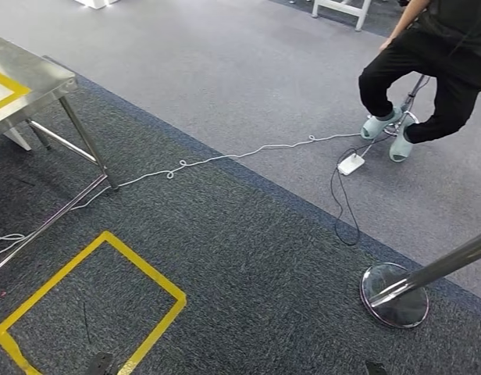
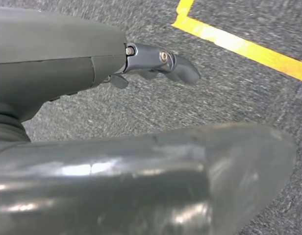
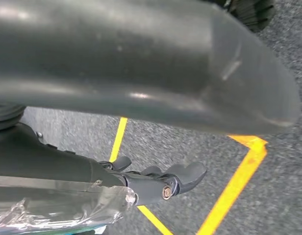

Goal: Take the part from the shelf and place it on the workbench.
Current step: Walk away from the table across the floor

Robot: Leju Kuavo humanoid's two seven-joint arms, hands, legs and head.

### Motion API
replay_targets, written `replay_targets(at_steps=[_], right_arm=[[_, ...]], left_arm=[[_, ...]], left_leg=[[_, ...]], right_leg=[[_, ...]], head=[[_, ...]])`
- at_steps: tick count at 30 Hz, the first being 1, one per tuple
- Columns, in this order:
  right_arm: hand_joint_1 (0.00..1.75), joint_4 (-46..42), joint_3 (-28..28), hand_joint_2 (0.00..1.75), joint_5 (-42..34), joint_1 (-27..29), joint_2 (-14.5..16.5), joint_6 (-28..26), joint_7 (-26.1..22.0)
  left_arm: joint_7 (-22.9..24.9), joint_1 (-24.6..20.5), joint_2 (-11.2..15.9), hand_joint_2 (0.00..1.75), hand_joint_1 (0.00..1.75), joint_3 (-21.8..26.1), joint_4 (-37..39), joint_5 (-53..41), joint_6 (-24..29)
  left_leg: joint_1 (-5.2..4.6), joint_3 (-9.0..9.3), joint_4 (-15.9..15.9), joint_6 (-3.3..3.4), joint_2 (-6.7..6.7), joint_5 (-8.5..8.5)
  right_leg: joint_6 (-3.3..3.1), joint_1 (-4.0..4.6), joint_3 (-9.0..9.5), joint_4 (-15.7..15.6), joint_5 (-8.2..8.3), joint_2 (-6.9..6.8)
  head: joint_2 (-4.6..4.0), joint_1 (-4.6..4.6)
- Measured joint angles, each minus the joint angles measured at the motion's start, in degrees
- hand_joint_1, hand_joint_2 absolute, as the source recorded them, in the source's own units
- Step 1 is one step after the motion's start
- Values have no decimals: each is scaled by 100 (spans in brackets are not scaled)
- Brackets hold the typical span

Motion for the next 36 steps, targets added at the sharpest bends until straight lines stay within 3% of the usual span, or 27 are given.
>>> replay_targets(at_steps=[3,4,5,7,9,11,12,13,14,15,16,18,20,22,24,26,28,29,30,31,33,35,36], right_arm=[[0,0,-1,0,0,-24,-1,1,-2],[0,1,-1,0,0,-37,-1,2,-2],[0,1,0,0,-2,-43,0,5,-1],[0,2,-1,0,-8,-32,0,20,7],[0,2,-6,0,-19,-26,-4,34,19],[0,2,-11,0,-22,-46,-9,36,24],[0,2,-13,0,-14,-55,-9,15,17],[0,2,-13,0,-1,-54,-9,-24,2],[0,2,-13,0,15,-45,-9,-84,-23],[0,2,-14,0,30,-36,-9,-147,-50],[0,2,-15,0,38,-33,-10,-199,-75],[0,2,-17,0,44,-43,-11,-255,-105],[0,2,-17,0,45,-40,-10,-274,-119],[0,3,-17,0,48,3,-8,-286,-123],[0,4,-17,0,53,25,-2,-294,-126],[0,4,-17,0,55,-5,5,-304,-138],[0,4,-17,0,54,-17,7,-326,-155],[0,4,-17,0,55,-7,7,-343,-160],[0,4,-17,0,58,3,7,-364,-162],[0,4,-17,0,62,8,7,-388,-163],[0,4,-16,0,72,-9,9,-431,-185],[0,4,-15,0,85,-29,14,-463,-223],[0,4,-15,0,93,-28,16,-475,-231]], left_arm=[[0,-1,-3,0,0,-7,0,0,0],[0,-2,-2,0,0,-8,-1,0,0],[0,-6,-1,0,0,-9,-1,0,0],[0,-28,2,0,0,-15,0,0,-2],[0,-48,-2,0,0,-24,1,-1,-8],[7,-33,-7,0,0,-29,2,0,-10],[13,-14,-9,0,0,-29,2,7,-7],[21,2,-9,0,0,-29,2,19,-2],[28,11,-9,0,0,-28,2,38,3],[32,12,-9,0,0,-28,2,58,8],[33,8,-9,0,0,-28,2,73,14],[33,4,-10,0,0,-29,2,87,22],[39,-2,-11,0,0,-29,2,88,28],[60,-25,-14,0,0,-30,2,88,32],[101,-37,-16,0,0,-32,3,80,33],[149,-8,-3,0,0,-32,2,70,18],[172,20,13,0,0,-32,2,68,-11],[175,21,16,0,0,-33,2,68,-22],[175,19,16,0,0,-33,2,70,-27],[175,16,14,0,0,-34,2,72,-28],[174,16,10,0,0,-34,2,76,-14],[173,15,10,0,0,-34,2,80,12],[173,10,9,0,0,-34,2,84,22]], left_leg=[[-30,71,7,-68,198,-66],[-44,89,9,-96,258,-84],[-54,101,7,-121,327,-97],[-44,128,-1,-173,427,-123],[-26,3,294,-232,214,-352],[-10,-392,1116,-264,-117,-772],[-7,-623,1557,-267,-192,-930],[-6,-792,1843,-266,-228,-979],[-5,-865,1912,-262,-250,-905],[-1,-826,1746,-257,-275,-721],[8,-691,1399,-254,-334,-481],[47,-368,584,-254,-600,-95],[66,-219,178,-218,-762,18],[56,-201,134,-130,-667,35],[49,-191,119,-49,-538,60],[29,-191,114,-4,-378,63],[6,-190,116,11,-214,52],[-2,-185,117,11,-145,44],[-6,-171,117,5,-78,34],[-9,-149,117,-6,-12,20],[-25,-100,123,-53,115,-21],[-42,-63,130,-111,229,-50],[-43,-47,128,-140,287,-58]], right_leg=[[-70,52,720,-1303,515,-414],[-88,67,821,-1491,576,-508],[-103,78,832,-1544,594,-504],[-148,76,792,-1540,619,-338],[-202,53,778,-1561,653,-184],[-241,39,758,-1569,681,-21],[-252,39,749,-1569,690,68],[-254,37,746,-1568,694,162],[-250,33,749,-1568,697,256],[-241,25,754,-1567,702,345],[-224,15,760,-1567,708,432],[-166,11,741,-1538,712,601],[-95,9,691,-1531,705,748],[-35,-13,649,-1541,694,804],[3,-17,511,-1249,496,518],[30,-12,140,-432,41,150],[51,-13,-210,330,-278,48],[50,-11,-241,418,-273,37],[39,-6,-131,230,-151,23],[21,3,92,-167,40,-30],[-29,38,607,-1061,392,-281],[-77,71,808,-1427,526,-401],[-102,79,786,-1439,546,-339]], head=[[0,-2],[0,-11],[0,-21],[0,-38],[0,-48],[0,-59],[0,-63],[0,-64],[0,-66],[0,-65],[0,-64],[0,-73],[0,-90],[0,-104],[0,-71],[0,-26],[0,-20],[0,-16],[0,-17],[0,-16],[0,-17],[0,-27],[0,-32]])
